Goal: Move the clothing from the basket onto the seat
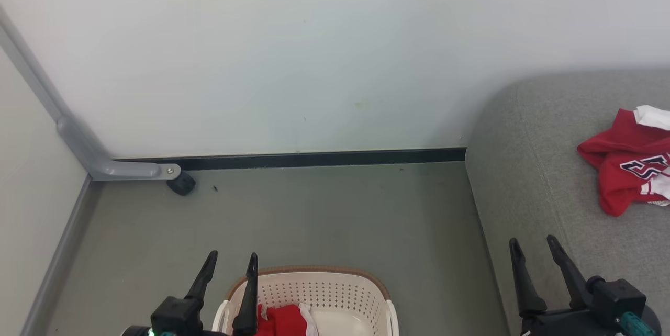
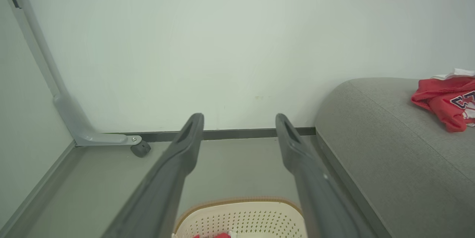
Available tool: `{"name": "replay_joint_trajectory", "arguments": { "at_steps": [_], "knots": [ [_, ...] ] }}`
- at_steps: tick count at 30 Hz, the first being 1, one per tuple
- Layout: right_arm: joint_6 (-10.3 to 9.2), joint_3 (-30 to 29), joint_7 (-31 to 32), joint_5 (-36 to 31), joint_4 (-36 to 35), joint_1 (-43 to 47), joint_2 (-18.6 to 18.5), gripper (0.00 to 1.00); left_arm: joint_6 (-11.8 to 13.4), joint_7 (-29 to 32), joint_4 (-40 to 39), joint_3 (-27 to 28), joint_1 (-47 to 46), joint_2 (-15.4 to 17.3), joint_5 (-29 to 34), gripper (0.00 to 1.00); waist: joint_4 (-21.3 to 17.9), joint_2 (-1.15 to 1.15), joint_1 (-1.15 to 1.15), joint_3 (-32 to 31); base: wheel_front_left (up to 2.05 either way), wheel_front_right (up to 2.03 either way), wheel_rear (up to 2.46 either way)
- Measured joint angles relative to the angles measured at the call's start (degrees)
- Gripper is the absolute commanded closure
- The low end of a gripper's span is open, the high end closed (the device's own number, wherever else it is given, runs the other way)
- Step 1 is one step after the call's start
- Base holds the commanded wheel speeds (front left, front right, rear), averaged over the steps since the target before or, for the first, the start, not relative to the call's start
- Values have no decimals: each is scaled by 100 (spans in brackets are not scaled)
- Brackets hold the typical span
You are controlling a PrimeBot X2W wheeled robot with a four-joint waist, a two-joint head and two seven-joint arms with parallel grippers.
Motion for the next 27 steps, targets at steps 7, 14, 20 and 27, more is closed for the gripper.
{"name": "replay_joint_trajectory", "arguments": {
  "at_steps": [7, 14, 20, 27],
  "knots": [
    [-33, -2, 0, -2, -131, 265, 5, 0, 2, -29, 119, 144, 254, -71, -8, 0, 2, 0, 0, -134, 0, 0, 0],
    [-89, -37, 1, -41, -331, 528, -3, 0, 3, -51, 200, 367, 431, -143, -8, 0, 18, 0, 0, -240, 0, 0, 0],
    [-134, -69, 1, -41, -455, 616, -12, 0, 4, -51, 222, 480, 491, -189, 10, 0, 34, 0, 1, -272, 0, 0, 0],
    [-178, -69, 43, -41, -622, 709, -22, 0, 4, -93, 226, 536, 491, -234, 54, 0, 48, 0, 1, -289, 0, 0, 0]
  ]
}}
